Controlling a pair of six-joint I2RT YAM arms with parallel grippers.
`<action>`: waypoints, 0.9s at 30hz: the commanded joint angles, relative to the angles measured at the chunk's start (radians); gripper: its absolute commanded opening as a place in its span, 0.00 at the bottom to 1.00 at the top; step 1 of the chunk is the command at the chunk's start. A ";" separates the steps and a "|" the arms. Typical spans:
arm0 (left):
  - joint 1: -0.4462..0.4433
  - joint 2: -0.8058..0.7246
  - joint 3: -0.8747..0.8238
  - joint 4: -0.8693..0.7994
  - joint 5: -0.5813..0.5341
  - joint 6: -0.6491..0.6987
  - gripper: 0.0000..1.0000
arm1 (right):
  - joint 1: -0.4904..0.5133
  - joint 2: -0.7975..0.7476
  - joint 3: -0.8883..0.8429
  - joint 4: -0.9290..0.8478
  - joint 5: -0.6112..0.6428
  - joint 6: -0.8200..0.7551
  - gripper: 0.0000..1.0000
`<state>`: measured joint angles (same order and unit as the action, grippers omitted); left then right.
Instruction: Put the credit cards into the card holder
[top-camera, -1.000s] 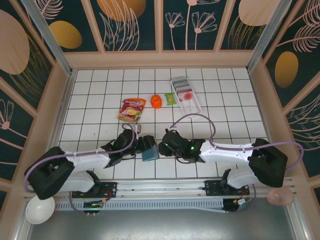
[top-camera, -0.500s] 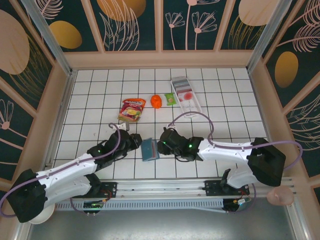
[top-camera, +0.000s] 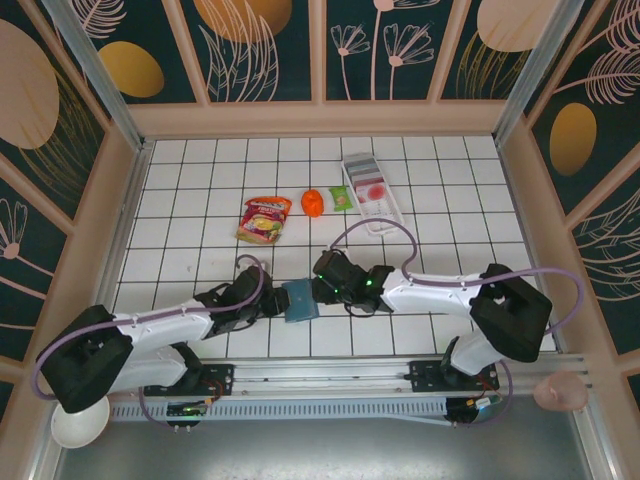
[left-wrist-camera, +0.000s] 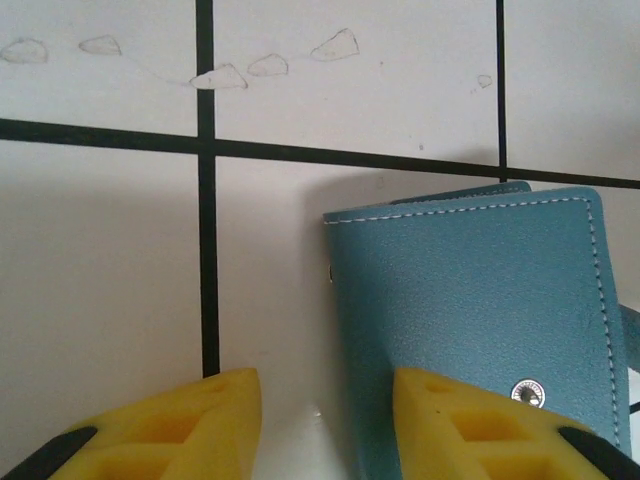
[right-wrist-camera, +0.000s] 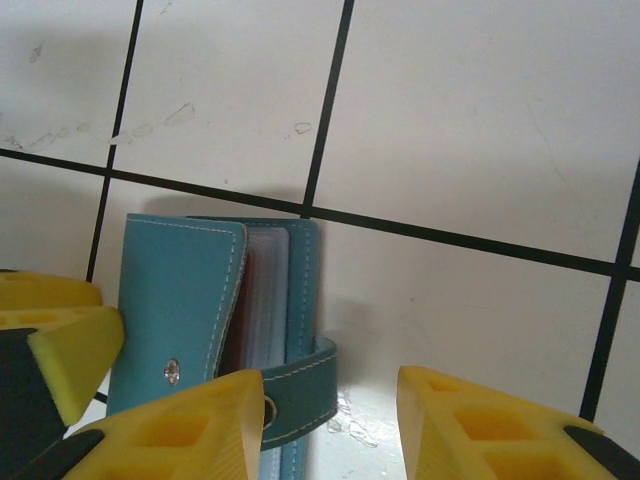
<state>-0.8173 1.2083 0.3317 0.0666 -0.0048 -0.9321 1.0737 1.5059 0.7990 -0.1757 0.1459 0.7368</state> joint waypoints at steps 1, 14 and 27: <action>0.001 0.056 0.019 0.019 0.016 0.019 0.42 | -0.003 0.016 0.041 -0.018 -0.011 -0.023 0.41; 0.000 0.128 0.076 -0.130 -0.030 0.051 0.46 | 0.000 0.120 0.150 -0.146 -0.011 -0.040 0.40; 0.001 0.178 0.105 -0.151 -0.024 0.046 0.45 | 0.021 0.172 0.206 -0.167 -0.029 -0.041 0.38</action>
<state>-0.8177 1.3167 0.4595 -0.0837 -0.0120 -0.8978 1.0847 1.6619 0.9726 -0.3111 0.1246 0.7113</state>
